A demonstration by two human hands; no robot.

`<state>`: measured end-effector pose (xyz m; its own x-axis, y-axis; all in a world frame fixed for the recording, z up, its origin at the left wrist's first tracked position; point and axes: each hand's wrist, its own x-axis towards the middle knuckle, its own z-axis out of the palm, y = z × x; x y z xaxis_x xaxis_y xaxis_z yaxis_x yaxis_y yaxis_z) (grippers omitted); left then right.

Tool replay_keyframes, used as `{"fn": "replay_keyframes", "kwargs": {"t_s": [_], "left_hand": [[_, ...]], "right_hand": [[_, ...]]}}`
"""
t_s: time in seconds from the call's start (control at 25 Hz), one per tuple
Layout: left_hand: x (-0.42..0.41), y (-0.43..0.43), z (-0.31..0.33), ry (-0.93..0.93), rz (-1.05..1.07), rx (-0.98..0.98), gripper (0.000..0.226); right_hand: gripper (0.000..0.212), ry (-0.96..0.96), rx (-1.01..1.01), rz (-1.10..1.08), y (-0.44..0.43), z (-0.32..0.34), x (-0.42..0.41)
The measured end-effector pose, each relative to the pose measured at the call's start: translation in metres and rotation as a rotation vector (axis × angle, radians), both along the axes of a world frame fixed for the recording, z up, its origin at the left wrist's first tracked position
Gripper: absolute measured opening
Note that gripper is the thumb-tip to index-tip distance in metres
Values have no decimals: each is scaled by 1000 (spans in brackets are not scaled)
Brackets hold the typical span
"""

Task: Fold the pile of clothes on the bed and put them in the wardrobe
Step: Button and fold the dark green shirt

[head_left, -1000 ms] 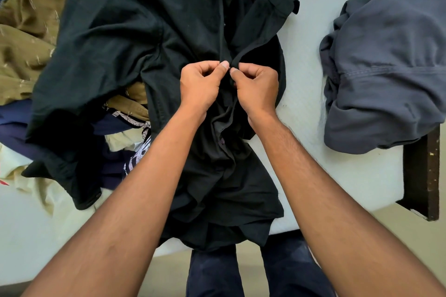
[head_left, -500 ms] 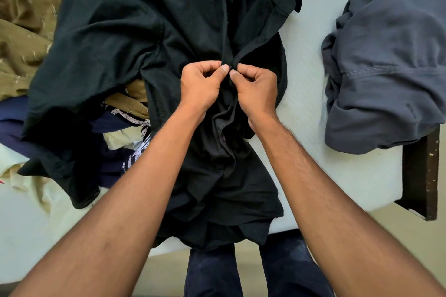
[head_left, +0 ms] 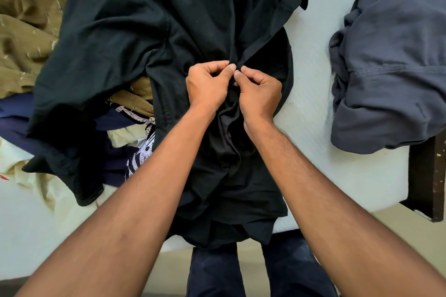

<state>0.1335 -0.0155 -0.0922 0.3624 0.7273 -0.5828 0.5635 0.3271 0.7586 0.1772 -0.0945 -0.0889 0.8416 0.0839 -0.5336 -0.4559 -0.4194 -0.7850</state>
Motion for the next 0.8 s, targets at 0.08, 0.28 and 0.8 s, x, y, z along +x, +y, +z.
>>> {"fn": "replay_keyframes", "kwargs": {"t_s": [0.08, 0.28, 0.8], "left_hand": [[-1, 7, -1, -29, -24, -93, 6], [1, 19, -2, -27, -48, -177, 3], [6, 30, 4, 58, -178, -203, 7]], "right_hand": [[22, 9, 9, 41, -1, -1, 0], [27, 24, 96, 113, -6, -6, 8], [22, -272, 6, 363, -16, -15, 21]]}}
